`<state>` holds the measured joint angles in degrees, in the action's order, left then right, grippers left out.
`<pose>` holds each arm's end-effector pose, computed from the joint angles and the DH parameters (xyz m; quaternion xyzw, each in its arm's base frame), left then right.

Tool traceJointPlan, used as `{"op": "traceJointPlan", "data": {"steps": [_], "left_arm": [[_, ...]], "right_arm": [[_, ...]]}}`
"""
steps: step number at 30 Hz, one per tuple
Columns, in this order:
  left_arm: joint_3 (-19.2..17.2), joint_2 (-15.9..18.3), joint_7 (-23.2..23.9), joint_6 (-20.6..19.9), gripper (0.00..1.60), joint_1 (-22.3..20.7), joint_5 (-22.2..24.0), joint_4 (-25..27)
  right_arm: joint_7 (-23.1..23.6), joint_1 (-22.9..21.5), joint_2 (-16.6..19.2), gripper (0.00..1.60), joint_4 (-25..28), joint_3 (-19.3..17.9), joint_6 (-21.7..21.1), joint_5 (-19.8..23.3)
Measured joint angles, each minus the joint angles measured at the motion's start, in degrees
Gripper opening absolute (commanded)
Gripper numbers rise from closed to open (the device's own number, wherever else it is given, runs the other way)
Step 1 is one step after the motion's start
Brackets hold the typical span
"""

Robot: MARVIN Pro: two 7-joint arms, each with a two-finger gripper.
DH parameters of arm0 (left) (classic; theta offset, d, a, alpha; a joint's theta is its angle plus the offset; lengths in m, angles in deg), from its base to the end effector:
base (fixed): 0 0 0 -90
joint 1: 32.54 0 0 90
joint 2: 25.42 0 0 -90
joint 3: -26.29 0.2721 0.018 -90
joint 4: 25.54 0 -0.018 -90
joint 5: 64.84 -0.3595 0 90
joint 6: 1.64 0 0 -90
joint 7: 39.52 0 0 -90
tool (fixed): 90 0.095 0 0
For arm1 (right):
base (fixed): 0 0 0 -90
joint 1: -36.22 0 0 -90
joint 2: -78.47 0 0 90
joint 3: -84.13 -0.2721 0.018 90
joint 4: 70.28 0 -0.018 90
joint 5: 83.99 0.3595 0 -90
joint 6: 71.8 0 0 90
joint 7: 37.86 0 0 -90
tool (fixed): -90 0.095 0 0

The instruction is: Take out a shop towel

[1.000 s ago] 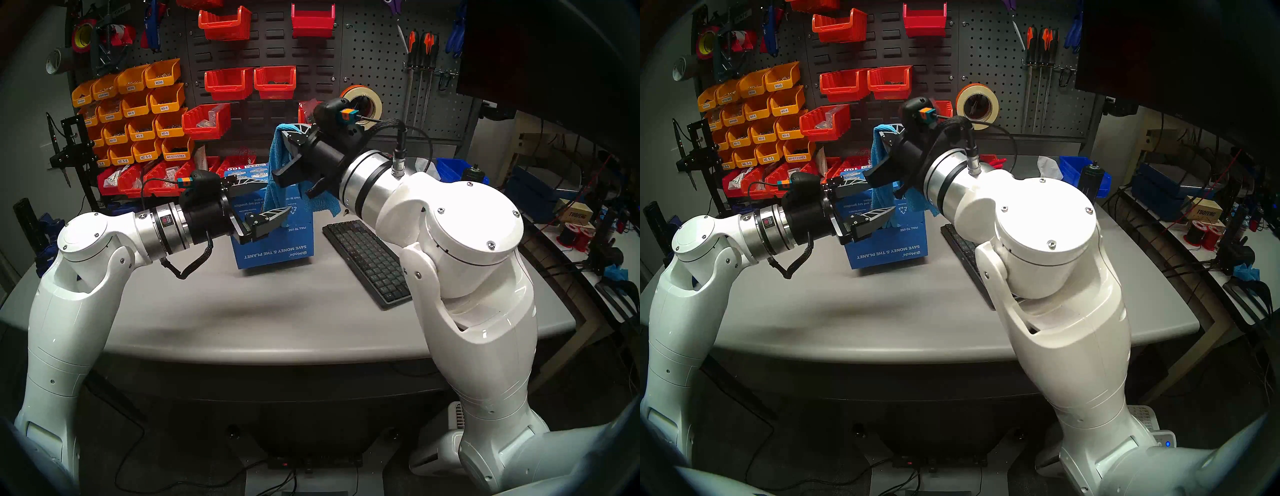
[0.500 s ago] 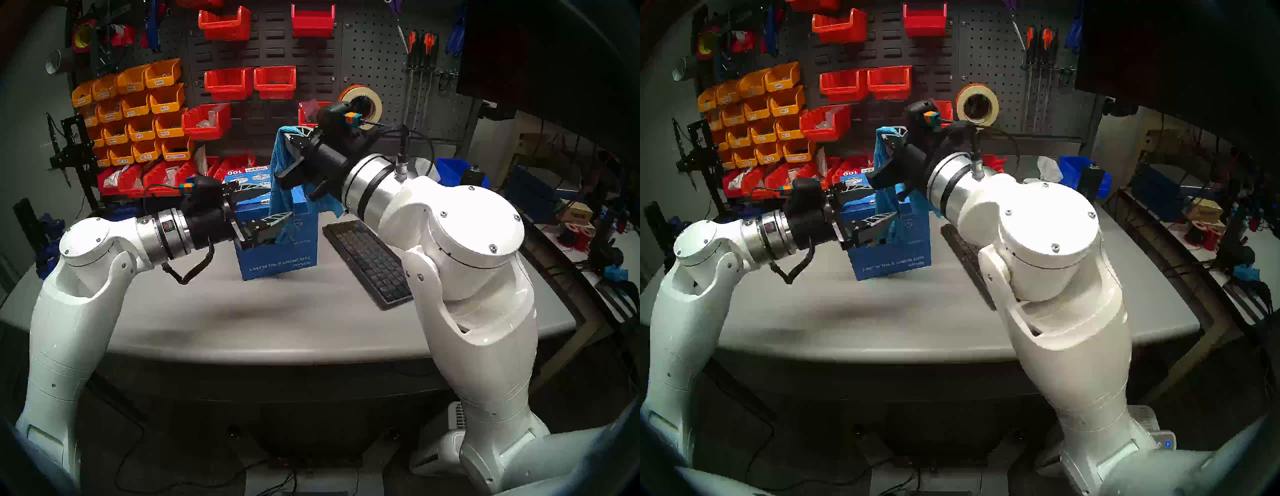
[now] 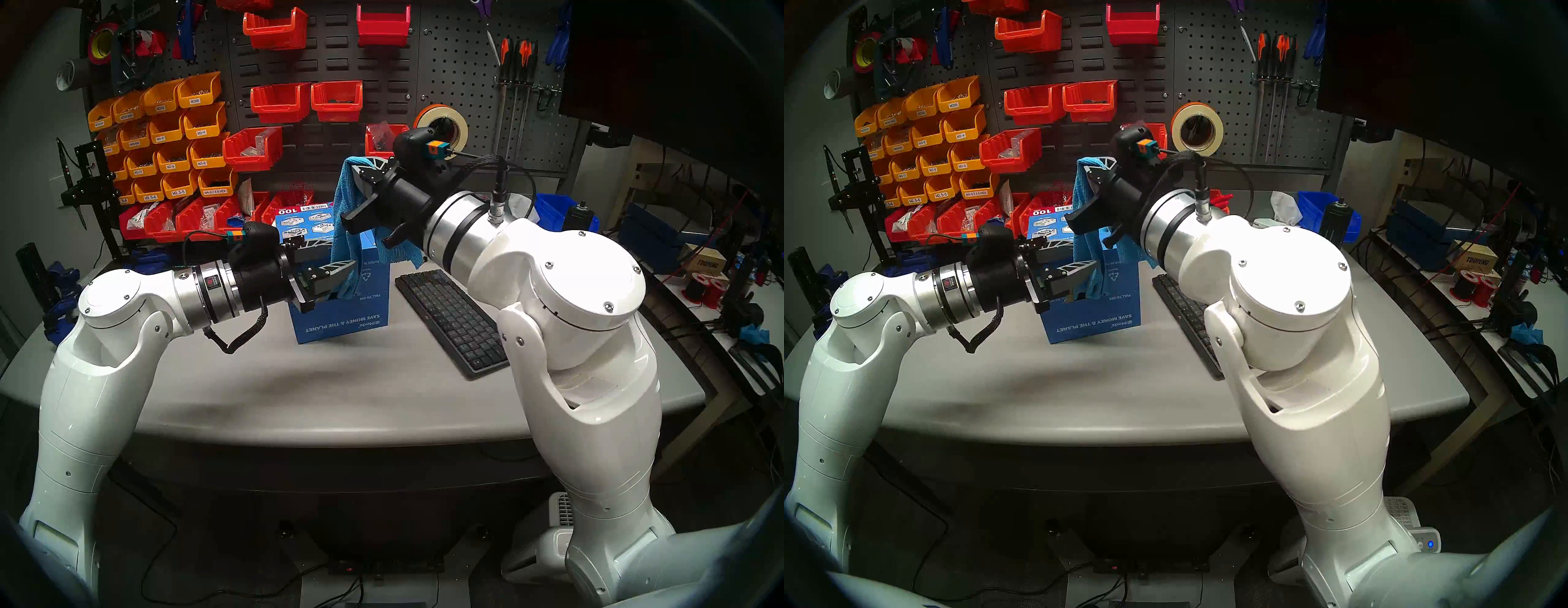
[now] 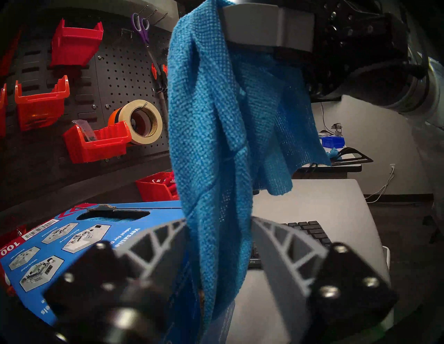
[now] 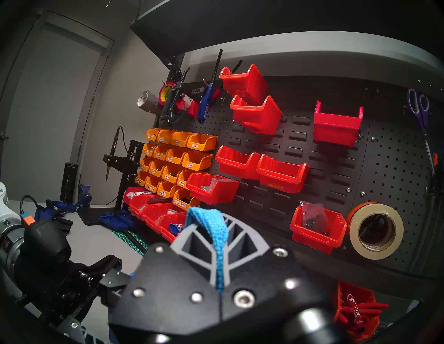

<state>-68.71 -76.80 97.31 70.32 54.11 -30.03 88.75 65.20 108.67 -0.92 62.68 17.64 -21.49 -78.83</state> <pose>0.4092 0.0328 -0.0706 0.5934 -0.3888 0.6486 0.2757 0.3456 0.1686 0.0405 -0.5596 -0.3062 -0.7531 0.1614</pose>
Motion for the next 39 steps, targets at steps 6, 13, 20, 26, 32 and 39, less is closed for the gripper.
{"op": "traceJointPlan", "data": {"steps": [6,13,20,26,32,39], "left_arm": [[0.0,-0.3,-0.5,-0.1,0.00,-0.1,0.1,-0.3],[0.0,-0.5,-0.9,-0.3,0.00,-0.4,0.2,-0.8],[0.0,-0.4,-0.9,-0.3,0.00,-0.6,0.1,-1.3],[-0.1,-0.1,-0.4,-0.2,0.00,-0.8,0.2,-1.3],[-0.2,0.2,0.0,0.0,0.00,-1.0,0.3,-1.2],[-0.2,0.4,0.3,0.2,0.00,-1.2,0.6,-1.0]], "right_arm": [[0.1,0.0,0.1,0.00,0.0,-0.1,0.1,0.1],[0.3,-0.1,0.0,0.00,-0.5,-0.1,0.4,0.1],[1.2,-1.8,-0.8,0.00,-2.4,1.3,1.3,0.3],[1.9,-3.9,-1.4,0.00,-3.7,1.7,1.2,-0.1],[1.9,-5.0,-1.3,0.00,-4.1,0.5,0.7,-0.7],[2.6,-6.5,-1.0,0.00,-5.2,-0.8,0.0,-1.0]]}}
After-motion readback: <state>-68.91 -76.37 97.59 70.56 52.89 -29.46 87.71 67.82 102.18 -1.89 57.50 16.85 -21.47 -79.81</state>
